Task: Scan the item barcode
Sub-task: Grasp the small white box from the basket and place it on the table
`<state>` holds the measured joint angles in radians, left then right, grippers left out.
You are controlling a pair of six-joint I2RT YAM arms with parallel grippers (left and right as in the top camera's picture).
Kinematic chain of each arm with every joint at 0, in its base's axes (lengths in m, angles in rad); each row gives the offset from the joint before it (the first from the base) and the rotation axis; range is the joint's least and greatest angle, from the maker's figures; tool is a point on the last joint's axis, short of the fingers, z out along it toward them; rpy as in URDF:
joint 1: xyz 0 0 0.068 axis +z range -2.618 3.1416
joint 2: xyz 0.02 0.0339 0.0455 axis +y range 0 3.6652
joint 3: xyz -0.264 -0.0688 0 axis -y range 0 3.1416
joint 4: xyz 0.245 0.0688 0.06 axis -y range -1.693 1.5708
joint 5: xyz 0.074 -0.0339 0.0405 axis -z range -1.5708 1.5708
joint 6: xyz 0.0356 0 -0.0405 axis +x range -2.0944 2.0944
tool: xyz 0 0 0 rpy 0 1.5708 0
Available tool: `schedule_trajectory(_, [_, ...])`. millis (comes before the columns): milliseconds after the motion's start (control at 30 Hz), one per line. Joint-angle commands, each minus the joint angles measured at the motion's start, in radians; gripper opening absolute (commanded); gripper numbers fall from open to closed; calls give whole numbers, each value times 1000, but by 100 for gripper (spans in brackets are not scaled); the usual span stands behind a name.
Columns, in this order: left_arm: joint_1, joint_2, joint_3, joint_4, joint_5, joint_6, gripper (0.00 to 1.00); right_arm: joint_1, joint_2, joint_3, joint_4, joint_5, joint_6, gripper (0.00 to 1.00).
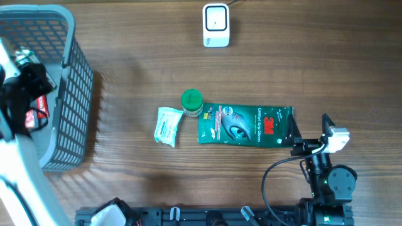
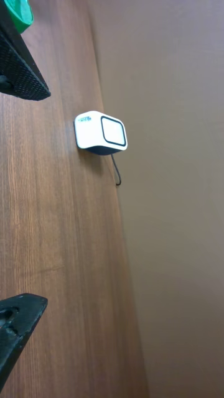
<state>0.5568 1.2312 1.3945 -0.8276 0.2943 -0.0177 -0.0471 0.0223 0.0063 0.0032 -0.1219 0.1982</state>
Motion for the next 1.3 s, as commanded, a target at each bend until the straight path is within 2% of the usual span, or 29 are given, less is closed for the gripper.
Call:
schedule_trajectory(0, [-18,-214,22,47,33,-51,23,5,-5,-1,3,14,12,100])
schedule_trajectory(67, [-38,-270,21,48,66,-51,24,5,-5,-1,3,14,12,100])
schedule_trajectory(167, [-130,-317,21,-16,239,-50,25,5,-5,-1,3,14,12,100])
schedule_trajectory(267, [-272,-285,-3,-105,248,-47,25,5,-5,-1,3,14,12,100])
schedule_trajectory(467, [-595,-93,-119,-153,247,-47,25,5,-5,-1,3,14,12,100])
schedule_trajectory(567, [-754,67,-177,-152,246,-41,25,5,-5,-1,3,14,12,100])
schedule_trajectory(733, [-972,283,-224,-149,92,-6,25,5,-5,-1,3,14,12,100])
schedule_trajectory(867, [-1098,348,-246,-146,52,123,29,5,-5,-1,3,14,12,100])
schedule_trajectory(1000, [-1184,362,-265,-148,-139,129,29,5,-5,-1,3,14,12,100])
schedule_trajectory(1033, [-1194,361,-264,-147,-164,124,34,5,-5,-1,3,14,12,100])
schedule_trajectory(1067, [-1198,358,-262,-146,-183,114,44,5,-5,-1,3,14,12,100])
schedule_trajectory(1100, [-1199,353,-257,-147,-185,115,92,5,-5,-1,3,14,12,100])
schedule_trajectory(1133, [-1198,346,-249,-146,-186,115,100,5,-5,-1,3,14,12,100])
schedule_trajectory(1200, [-1198,328,-225,-147,-218,109,100,5,-5,-1,3,14,12,100])
schedule_trajectory(1267, [-1198,284,-169,-146,-335,56,100,5,-5,-1,3,14,12,100])
